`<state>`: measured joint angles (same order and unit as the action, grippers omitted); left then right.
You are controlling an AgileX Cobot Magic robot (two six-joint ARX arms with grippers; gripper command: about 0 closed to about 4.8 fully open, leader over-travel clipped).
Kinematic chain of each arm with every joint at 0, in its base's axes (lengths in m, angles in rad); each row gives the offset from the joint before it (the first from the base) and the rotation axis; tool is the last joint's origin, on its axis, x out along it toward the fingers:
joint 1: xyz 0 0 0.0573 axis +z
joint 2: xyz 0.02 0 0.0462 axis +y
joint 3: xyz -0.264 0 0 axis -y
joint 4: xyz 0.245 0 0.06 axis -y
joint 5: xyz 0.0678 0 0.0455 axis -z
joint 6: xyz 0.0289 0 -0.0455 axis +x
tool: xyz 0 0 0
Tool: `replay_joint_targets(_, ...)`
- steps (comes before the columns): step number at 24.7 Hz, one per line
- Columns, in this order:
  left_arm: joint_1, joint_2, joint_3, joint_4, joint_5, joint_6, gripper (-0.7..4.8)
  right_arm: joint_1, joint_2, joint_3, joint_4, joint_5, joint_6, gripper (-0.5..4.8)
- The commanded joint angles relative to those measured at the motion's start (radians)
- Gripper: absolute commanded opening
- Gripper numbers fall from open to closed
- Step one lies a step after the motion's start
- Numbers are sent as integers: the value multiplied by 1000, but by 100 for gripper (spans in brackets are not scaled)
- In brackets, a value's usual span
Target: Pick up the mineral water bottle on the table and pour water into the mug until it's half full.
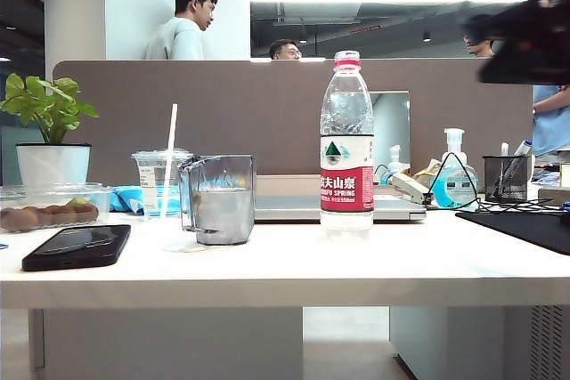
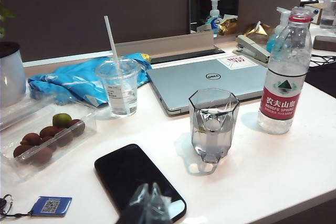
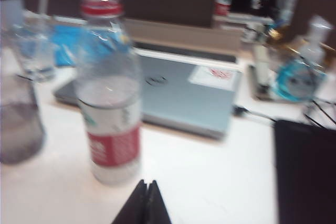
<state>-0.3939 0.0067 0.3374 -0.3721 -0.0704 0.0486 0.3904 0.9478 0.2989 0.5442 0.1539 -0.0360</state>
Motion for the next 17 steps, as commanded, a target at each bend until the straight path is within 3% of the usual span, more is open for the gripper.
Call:
replay_joint_targets(1, 0, 1, 2, 6, 4, -4, -4, -137, -233, 2, -254, -45, -1, -5)
replay_joint_targets(10, 0, 1, 2, 6, 5, -3, -3, -407, -586, -58, -402, -219, -1, -5)
replay_joint_targets(17, 0, 1, 2, 6, 4, -3, -3, -447, -740, -196, -398, -269, 45, -6)
